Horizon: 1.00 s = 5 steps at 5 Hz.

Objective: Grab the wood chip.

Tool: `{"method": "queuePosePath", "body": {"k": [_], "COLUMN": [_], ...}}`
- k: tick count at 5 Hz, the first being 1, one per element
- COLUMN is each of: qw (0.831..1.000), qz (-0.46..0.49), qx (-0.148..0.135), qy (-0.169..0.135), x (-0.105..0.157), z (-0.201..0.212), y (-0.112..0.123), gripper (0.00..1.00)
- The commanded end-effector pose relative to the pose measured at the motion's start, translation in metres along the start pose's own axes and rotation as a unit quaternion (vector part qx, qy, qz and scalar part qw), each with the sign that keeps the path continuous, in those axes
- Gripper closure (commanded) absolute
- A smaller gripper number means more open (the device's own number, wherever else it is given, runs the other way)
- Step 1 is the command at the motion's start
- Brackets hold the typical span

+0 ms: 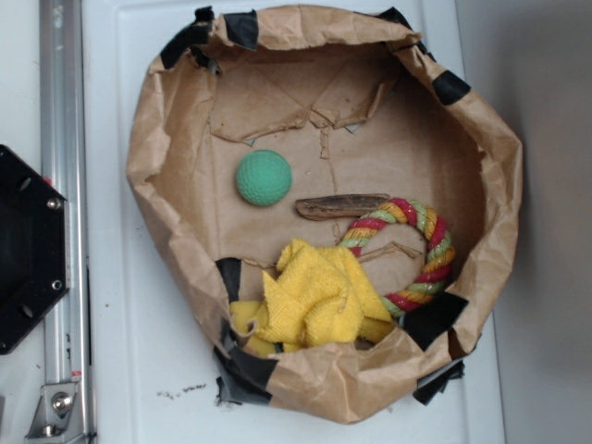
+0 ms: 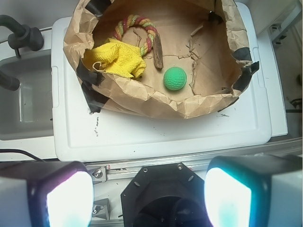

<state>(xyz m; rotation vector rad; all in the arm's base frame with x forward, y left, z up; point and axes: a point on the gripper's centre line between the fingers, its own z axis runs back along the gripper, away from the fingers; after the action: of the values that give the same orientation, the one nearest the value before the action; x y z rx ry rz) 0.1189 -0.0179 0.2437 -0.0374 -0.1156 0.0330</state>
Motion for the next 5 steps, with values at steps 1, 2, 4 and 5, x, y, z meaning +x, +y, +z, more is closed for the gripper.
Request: {"method": "queuePosePath", "body": {"k": [1,2,4,5], "qw": [1.000,1.000,0.999,0.998], "qz": [0.000,-0.011,-0.023,-0.043], "qx": [0.000,0.024,0.033,0.045], "qy": [0.000,0.008,0.001,0.011], "x": [0.000,0.044,0.122,0.137], "z": [0.000,-0.055,-0.127,-0.155], "y": [0.000,0.016,0.027,0.032], "gripper": [0.00,0.00,0.00,0.00]}}
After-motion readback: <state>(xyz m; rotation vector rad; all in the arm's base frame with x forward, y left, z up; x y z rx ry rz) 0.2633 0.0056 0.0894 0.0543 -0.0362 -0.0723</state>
